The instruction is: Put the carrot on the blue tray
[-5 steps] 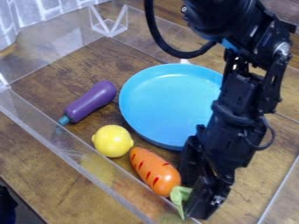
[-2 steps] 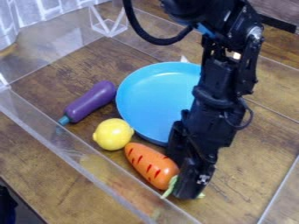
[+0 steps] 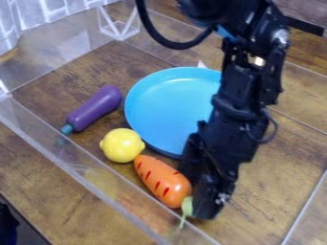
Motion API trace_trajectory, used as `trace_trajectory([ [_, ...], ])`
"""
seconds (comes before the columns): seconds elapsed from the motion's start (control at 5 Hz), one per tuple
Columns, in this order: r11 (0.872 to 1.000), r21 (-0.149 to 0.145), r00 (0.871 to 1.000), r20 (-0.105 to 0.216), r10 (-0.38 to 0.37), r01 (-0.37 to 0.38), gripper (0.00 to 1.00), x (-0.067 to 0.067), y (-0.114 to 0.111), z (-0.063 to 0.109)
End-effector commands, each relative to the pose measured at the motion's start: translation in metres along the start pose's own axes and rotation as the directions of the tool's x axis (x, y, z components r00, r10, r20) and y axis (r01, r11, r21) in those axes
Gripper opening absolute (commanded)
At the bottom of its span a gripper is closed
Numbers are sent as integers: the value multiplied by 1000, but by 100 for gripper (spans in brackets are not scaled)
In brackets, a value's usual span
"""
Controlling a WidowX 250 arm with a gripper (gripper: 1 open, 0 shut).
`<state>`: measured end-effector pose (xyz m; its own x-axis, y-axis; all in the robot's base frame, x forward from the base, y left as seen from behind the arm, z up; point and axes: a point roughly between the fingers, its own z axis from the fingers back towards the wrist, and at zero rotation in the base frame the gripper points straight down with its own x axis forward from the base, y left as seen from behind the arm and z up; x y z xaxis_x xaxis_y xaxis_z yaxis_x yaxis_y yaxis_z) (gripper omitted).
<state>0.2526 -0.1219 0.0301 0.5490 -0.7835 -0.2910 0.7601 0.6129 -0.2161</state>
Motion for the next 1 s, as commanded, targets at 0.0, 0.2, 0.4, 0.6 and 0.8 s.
trace_trajectory([
  [0.0, 998, 55, 994, 99, 38, -43, 100, -2, 2, 36],
  [0.2, 993, 57, 989, 110, 96, -103, 100, -9, 5, 38],
  [0.4, 982, 30, 975, 131, 182, -187, 0, -16, 4, 42],
  [0.6, 965, 2, 955, 141, 259, -262, 0, -18, 4, 38],
  [0.8, 944, -27, 931, 159, 329, -329, 0, -20, 6, 41],
])
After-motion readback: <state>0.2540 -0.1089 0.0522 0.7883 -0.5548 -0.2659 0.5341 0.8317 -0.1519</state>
